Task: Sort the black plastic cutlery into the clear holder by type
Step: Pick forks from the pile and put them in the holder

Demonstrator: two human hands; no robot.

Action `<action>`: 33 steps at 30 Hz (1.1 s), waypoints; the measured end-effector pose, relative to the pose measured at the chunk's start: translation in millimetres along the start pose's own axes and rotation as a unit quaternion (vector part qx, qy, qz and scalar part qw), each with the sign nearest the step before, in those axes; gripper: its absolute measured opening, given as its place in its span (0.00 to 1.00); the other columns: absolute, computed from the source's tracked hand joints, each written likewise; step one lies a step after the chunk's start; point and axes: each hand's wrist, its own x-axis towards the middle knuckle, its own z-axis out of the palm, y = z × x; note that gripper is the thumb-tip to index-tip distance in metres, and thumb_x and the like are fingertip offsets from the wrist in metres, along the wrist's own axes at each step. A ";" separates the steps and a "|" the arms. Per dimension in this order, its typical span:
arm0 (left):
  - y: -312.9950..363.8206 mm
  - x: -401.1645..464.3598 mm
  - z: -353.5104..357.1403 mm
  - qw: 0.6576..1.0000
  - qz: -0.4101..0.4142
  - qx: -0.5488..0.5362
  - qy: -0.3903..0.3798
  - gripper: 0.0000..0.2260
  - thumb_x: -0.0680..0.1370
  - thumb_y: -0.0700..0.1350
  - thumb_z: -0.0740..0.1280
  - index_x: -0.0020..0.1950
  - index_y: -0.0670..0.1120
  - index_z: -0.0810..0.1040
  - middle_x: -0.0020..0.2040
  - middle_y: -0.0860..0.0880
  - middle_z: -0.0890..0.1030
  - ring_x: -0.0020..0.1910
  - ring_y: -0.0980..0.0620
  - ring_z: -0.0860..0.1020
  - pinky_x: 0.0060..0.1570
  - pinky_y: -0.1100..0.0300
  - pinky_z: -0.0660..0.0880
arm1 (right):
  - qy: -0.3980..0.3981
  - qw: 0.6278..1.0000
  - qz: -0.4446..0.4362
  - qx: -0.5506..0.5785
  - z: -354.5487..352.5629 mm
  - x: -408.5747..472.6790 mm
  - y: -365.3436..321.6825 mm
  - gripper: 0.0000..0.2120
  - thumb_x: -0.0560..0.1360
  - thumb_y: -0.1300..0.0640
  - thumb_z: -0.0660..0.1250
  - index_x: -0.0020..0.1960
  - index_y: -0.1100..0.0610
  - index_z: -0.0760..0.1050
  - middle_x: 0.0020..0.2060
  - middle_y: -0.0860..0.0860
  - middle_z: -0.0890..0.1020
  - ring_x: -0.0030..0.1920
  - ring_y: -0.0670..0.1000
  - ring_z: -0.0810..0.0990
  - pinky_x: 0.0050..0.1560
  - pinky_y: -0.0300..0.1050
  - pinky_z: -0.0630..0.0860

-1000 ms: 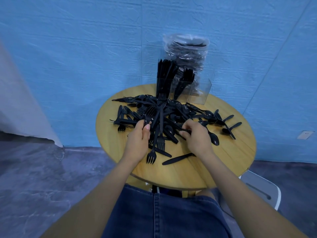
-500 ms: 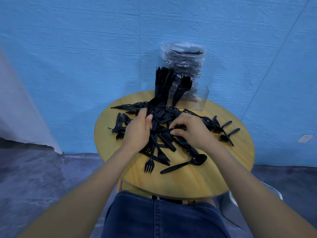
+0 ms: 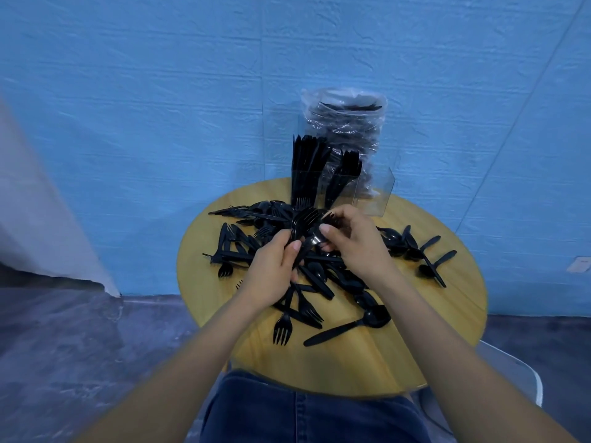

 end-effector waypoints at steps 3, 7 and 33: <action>2.2 0.7 -1.4 0.995 -0.045 -0.093 -0.009 0.09 0.83 0.43 0.54 0.47 0.49 0.71 0.36 0.48 0.78 0.32 0.55 0.79 0.33 0.61 0.77 | 0.028 0.999 -0.015 0.022 0.2 1.3 5.2 0.09 0.76 0.66 0.65 0.42 0.54 0.73 0.37 0.51 0.79 0.36 0.47 0.79 0.40 0.41 0.79; 5.8 5.5 -8.4 0.978 -0.104 -0.176 -0.038 0.09 0.83 0.42 0.55 0.51 0.46 0.74 0.39 0.48 0.80 0.39 0.52 0.82 0.40 0.60 0.79 | 0.017 0.997 -0.032 0.063 0.5 4.6 5.2 0.10 0.75 0.67 0.67 0.40 0.53 0.75 0.36 0.47 0.79 0.36 0.42 0.76 0.36 0.35 0.74; -5.9 -18.4 -5.8 0.965 -0.173 -0.198 0.021 0.13 0.84 0.45 0.51 0.59 0.42 0.72 0.33 0.51 0.68 0.27 0.57 0.63 0.24 0.67 0.60 | -0.165 0.943 0.080 -0.279 29.5 -23.7 29.2 0.13 0.71 0.53 0.73 0.49 0.59 0.76 0.38 0.47 0.75 0.38 0.46 0.73 0.36 0.36 0.69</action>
